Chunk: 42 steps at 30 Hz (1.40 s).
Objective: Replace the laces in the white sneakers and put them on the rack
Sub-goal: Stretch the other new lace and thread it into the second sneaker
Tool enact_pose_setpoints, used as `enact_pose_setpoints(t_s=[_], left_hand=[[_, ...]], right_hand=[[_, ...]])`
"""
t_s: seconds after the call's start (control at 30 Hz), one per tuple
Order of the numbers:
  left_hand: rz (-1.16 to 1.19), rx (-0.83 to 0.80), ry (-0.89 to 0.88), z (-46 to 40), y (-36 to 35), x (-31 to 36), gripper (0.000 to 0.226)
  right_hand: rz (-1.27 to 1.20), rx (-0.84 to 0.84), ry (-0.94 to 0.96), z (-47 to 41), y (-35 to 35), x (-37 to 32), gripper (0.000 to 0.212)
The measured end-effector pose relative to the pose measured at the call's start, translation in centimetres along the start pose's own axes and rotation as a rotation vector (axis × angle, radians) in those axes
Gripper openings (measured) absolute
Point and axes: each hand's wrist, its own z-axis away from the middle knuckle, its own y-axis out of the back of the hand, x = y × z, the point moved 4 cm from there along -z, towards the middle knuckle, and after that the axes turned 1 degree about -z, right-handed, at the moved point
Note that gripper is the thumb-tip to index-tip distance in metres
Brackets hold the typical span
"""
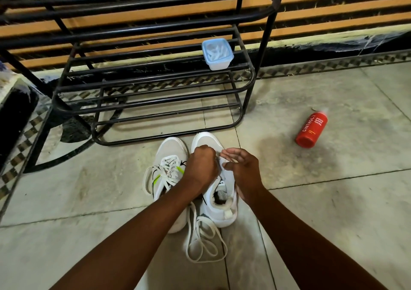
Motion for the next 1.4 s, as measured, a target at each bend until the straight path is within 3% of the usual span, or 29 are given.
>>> enact_pose_setpoints(t_s=[0.23,0.47,0.6,0.8,0.93,1.1,1.2,1.33,1.4], left_hand=[[0.216,-0.016,0.091,-0.2,-0.2,-1.6,0.022],[0.082,-0.043,0.22,-0.7,-0.6,-1.1,0.017],[0.147,0.007,0.313,-0.4,-0.4,-1.3,0.017],[0.352,0.061,0.31,0.8,-0.7,-1.7,0.021],[0.238,0.108,0.293,0.6,-0.5,-0.9,0.018],[0.003,0.05,0.226,0.2,-0.5,-0.1,0.012],[0.015,-0.006,0.255,-0.5,-0.2,-0.7,0.022],[0.081,-0.019,0.252,-0.5,-0.2,-1.4,0.019],[0.11,-0.007,0.231,-0.2,-0.2,-1.5,0.017]], right_hand=[[-0.021,-0.078,-0.047,0.0,0.0,0.1,0.048],[-0.022,-0.143,-0.1,-0.3,0.3,0.2,0.057],[0.01,-0.143,-0.085,-0.2,0.4,0.1,0.055],[0.012,-0.161,-0.102,-0.4,0.5,0.2,0.056],[0.045,-0.157,-0.087,-0.4,0.5,0.2,0.057],[0.161,-0.131,-0.023,-0.1,0.4,0.0,0.057],[0.232,-0.08,0.005,0.2,0.1,-0.2,0.052],[0.643,0.153,0.355,1.7,0.0,0.1,0.036],[0.644,0.168,0.333,2.5,0.2,0.3,0.03]])
